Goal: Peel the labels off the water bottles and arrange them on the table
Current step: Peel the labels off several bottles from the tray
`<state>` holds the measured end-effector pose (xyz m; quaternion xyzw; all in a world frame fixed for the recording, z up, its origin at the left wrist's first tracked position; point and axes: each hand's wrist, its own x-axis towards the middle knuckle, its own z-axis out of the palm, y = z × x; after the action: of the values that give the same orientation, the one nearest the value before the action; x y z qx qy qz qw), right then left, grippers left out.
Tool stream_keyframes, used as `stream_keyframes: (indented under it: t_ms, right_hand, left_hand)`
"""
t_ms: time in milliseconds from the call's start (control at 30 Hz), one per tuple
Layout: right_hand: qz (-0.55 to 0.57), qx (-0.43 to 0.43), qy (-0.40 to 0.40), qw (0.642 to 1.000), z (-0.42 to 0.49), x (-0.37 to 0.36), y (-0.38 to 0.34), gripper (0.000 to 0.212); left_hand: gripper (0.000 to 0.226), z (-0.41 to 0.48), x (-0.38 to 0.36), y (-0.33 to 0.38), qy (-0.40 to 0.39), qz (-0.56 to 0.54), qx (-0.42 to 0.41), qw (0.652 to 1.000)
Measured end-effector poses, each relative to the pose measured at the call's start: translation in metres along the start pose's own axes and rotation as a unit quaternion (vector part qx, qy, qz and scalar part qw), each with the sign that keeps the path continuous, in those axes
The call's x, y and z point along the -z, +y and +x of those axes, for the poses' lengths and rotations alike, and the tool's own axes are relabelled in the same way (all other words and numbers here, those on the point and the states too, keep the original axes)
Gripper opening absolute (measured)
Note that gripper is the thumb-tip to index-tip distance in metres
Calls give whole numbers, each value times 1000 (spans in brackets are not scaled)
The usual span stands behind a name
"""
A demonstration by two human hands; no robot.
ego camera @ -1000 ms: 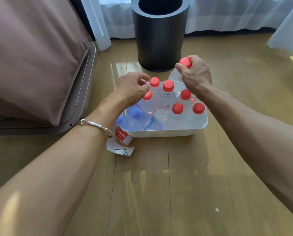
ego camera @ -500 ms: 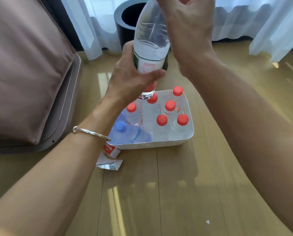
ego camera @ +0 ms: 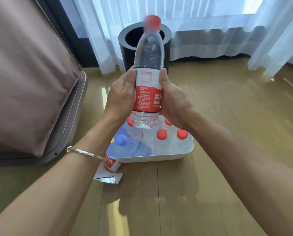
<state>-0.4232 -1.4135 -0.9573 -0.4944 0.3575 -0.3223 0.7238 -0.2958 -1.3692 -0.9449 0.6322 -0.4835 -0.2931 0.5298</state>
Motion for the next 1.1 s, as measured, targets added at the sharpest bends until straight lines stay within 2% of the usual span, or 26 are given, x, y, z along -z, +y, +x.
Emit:
stream_keyframes:
  t_ms: [100, 233, 367, 467, 633, 700, 800, 900, 933, 1033, 1100]
  right_hand:
    - [12, 4, -4, 1000, 0, -3, 4, 66]
    - [22, 27, -13, 999, -2, -5, 3, 68]
    - [60, 31, -5, 998, -6, -8, 0, 71]
    - [91, 20, -9, 996, -4, -9, -3, 81]
    - [112, 10, 5, 994, -2, -11, 2, 82]
    - [78, 9, 26, 997, 0, -9, 4, 78]
    - [-2, 26, 87, 996, 1, -9, 3, 61]
    - [-62, 55, 97, 992, 6, -18, 5, 46]
    - [-58, 53, 92, 993, 6, -23, 6, 51]
    - [-3, 20, 84, 996, 4, -25, 9, 91]
    - [33, 21, 75, 996, 0, -20, 10, 79]
  left_hand:
    - [31, 0, 2, 0, -9, -40, 17, 999]
    - [39, -4, 2, -5, -27, -158, 75, 984]
    - [28, -8, 5, -9, -54, -197, 96, 974]
    - [24, -11, 5, -8, -72, -220, 110, 967]
    - [49, -15, 4, 1, -182, -278, 160, 930]
    - [49, -13, 4, 0, -199, -286, 149, 925]
    - [44, -11, 5, -8, -150, -260, 116, 947]
    - [61, -12, 2, -11, -61, -201, 104, 972]
    - [61, -13, 1, -11, -39, -190, 106, 975]
    - [39, -14, 4, -18, -19, -145, 97, 984]
    - [34, -16, 4, -19, -31, -115, 79, 990]
